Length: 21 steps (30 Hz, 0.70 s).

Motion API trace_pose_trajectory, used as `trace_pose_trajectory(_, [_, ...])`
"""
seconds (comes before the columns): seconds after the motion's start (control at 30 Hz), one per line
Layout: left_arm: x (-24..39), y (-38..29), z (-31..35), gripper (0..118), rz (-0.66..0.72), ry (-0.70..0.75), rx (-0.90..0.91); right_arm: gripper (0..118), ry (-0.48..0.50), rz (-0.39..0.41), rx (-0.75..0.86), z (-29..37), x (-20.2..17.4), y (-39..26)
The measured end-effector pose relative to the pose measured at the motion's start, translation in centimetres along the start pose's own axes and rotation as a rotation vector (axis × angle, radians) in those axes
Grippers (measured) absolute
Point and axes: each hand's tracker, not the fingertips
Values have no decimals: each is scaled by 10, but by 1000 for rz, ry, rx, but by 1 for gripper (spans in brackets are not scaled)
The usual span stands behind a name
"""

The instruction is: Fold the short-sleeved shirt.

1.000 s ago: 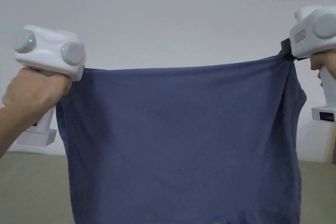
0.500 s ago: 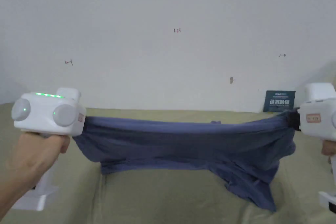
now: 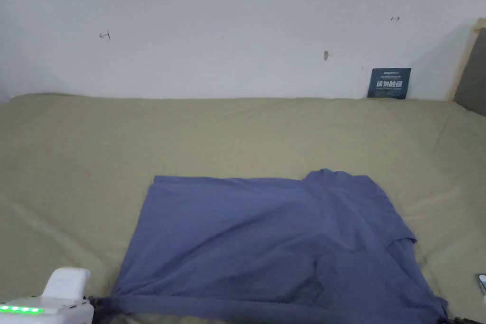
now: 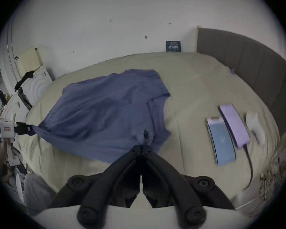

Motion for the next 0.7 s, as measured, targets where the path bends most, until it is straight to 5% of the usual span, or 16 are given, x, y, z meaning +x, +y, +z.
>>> trace_pose_trajectory(0.43, [5,-40,52,2,71,-65,3,4,-7,58,-10,28,1,-30])
trace_pose_trajectory(0.47, [5,-39,53,9,91,-81,0,17,-10,51,-8,27,0,-28])
trace_pose_trajectory(0.5, [3,-39,56,36,126,-88,26,47,-26,44,-6,27,0,-26])
trace_pose_trajectory(0.53, [2,-39,56,96,153,-121,39,103,-43,43,-10,26,-1,-25])
trace_pose_trajectory(0.57, [0,-40,56,118,181,-155,41,118,-35,44,-7,27,-1,-26])
trace_pose_trajectory(0.7, [-8,-39,69,112,218,-123,142,118,-47,46,44,51,-4,-18])
